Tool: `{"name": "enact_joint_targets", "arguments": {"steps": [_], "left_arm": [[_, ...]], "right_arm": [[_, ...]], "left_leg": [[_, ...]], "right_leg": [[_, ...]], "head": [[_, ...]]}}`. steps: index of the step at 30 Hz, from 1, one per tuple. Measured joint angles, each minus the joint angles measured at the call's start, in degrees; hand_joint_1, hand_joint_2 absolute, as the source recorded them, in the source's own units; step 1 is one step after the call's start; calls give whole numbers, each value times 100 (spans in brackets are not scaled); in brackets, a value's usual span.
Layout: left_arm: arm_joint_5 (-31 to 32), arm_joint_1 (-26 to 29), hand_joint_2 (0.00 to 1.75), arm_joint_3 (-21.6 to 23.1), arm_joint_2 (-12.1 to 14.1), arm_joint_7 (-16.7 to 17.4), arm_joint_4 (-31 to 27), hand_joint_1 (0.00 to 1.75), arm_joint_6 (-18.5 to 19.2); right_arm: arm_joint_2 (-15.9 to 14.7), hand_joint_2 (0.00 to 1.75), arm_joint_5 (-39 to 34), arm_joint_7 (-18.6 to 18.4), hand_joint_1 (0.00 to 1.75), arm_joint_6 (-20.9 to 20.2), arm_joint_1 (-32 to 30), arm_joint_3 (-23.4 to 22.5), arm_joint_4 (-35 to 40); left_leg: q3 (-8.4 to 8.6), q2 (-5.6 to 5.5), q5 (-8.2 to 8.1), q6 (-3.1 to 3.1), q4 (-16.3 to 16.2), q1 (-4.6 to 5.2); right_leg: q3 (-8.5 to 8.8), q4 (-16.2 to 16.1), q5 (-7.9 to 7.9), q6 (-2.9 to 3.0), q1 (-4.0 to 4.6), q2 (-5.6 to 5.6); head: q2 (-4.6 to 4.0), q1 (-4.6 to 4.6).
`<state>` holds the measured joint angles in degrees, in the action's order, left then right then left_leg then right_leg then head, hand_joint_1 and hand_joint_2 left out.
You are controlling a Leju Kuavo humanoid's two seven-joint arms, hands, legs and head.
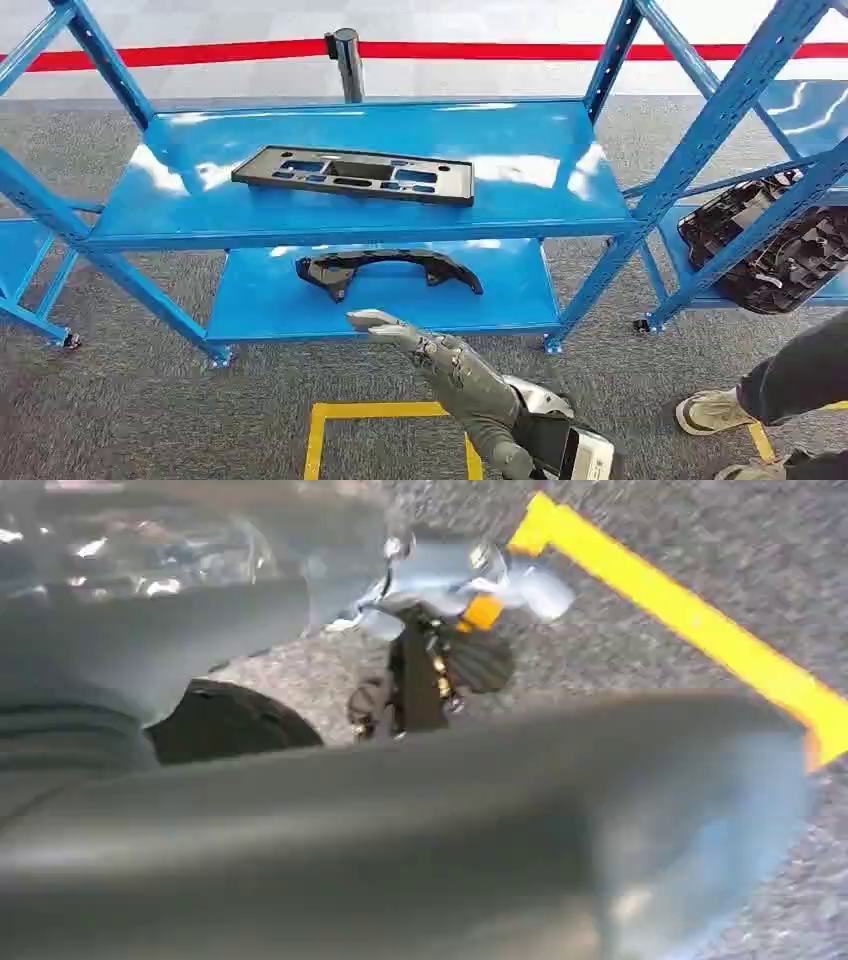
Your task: Take the parts from the cabinet and place them on the table.
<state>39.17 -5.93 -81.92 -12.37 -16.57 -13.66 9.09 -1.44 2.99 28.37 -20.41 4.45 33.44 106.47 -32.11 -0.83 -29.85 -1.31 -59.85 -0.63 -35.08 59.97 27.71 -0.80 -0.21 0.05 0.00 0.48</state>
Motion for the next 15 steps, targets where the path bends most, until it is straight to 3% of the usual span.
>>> {"name": "enact_joint_targets", "arguments": {"steps": [3,4,6,7,8,9,11,12,13,15], "left_arm": [[0,-2,0,0,7,0,2,0,0],[0,-2,0,0,7,-7,2,0,0],[0,7,0,0,11,-4,2,0,-2],[0,17,0,-2,13,-4,2,0,-9],[-6,22,0,0,13,-7,4,0,-9],[-29,24,0,0,13,-15,2,0,-11],[-66,20,0,-2,15,-37,2,0,-17],[-83,23,0,-2,15,-46,2,0,-17],[-98,20,0,-4,13,-50,4,0,-24],[-114,16,0,-7,15,-79,4,0,-24]], "right_arm": [[-2,0,-11,-37,0,-2,-11,11,-2],[-4,0,-20,-55,0,-4,-4,15,-9],[-17,0,-18,-83,0,-4,-13,30,-39],[-28,0,-6,-101,0,2,-18,42,-55],[-37,0,22,-120,0,43,-27,55,-74],[-35,0,81,-140,0,121,-45,59,-81],[-24,0,226,-258,0,306,-84,59,-81],[-6,0,295,-324,0,385,-92,59,-81],[13,0,341,-376,0,440,-95,59,-81],[41,0,376,-457,0,481,-119,63,-81]], "left_leg": [[64,16,-59,-88,-36,-15],[-40,28,-177,-101,-272,3],[-496,29,-514,-111,-1151,-5],[-693,29,-584,-116,-1496,-7],[-792,30,-543,-118,-1607,-10],[-769,30,-381,-116,-1481,-12],[-446,35,171,-109,-605,-18],[-294,42,353,-105,-186,-22],[-234,40,246,-105,-117,7],[-237,31,213,-33,-79,19]], "right_leg": [[104,-74,4,79,-52,1],[139,-88,28,113,-60,-2],[182,-84,72,160,-55,-11],[208,-83,93,162,-50,-11],[239,-82,117,160,-51,-5],[282,-82,147,151,-52,-2],[404,-81,223,111,-63,3],[439,-83,264,82,-61,2],[437,-60,297,42,-18,1],[440,-92,303,10,-26,3]], "head": [[0,2],[0,-4],[0,-4],[0,-4],[0,-4],[0,-4],[0,-4],[-2,-4],[0,-2],[0,-2]]}}
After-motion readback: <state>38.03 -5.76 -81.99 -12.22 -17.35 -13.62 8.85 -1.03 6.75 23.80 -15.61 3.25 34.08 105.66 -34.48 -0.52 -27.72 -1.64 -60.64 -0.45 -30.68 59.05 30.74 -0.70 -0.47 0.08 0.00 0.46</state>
